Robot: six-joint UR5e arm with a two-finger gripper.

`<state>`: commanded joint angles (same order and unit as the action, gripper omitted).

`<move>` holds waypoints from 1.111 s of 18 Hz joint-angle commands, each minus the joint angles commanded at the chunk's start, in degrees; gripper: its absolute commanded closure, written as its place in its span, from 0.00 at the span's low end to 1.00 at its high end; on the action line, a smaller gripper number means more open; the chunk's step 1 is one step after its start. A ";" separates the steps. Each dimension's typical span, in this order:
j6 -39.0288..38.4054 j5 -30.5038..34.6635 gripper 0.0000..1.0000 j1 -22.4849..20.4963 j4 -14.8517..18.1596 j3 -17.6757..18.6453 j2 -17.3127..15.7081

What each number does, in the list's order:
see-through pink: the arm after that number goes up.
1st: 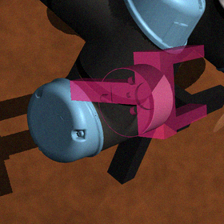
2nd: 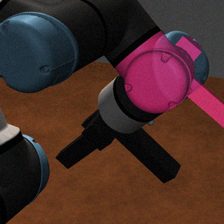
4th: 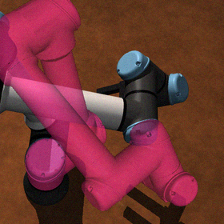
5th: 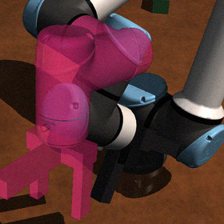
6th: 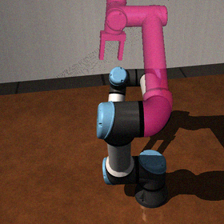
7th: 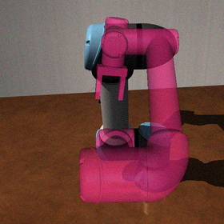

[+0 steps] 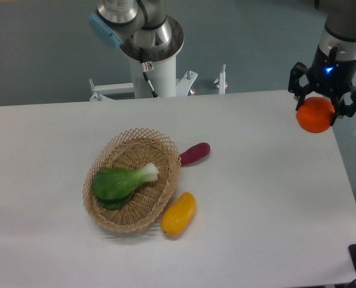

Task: Place the orange in the basket
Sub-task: 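Carry the held orange with the gripper over the wicker basket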

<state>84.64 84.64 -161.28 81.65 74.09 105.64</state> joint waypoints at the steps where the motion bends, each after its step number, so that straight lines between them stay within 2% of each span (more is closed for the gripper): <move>1: 0.00 -0.17 0.38 0.09 -0.17 0.35 0.00; 9: -0.88 -0.35 0.37 1.31 -0.26 -0.53 0.26; 11: -3.06 -0.35 0.37 2.28 -0.26 -0.53 0.61; 15: -12.46 -1.05 0.37 6.23 -1.31 0.09 1.14; 17: -23.07 -2.98 0.37 9.22 -1.67 1.57 1.58; 20: -31.95 -4.83 0.37 13.69 -3.42 3.68 1.58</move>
<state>52.68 79.81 -147.59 78.23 77.77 107.23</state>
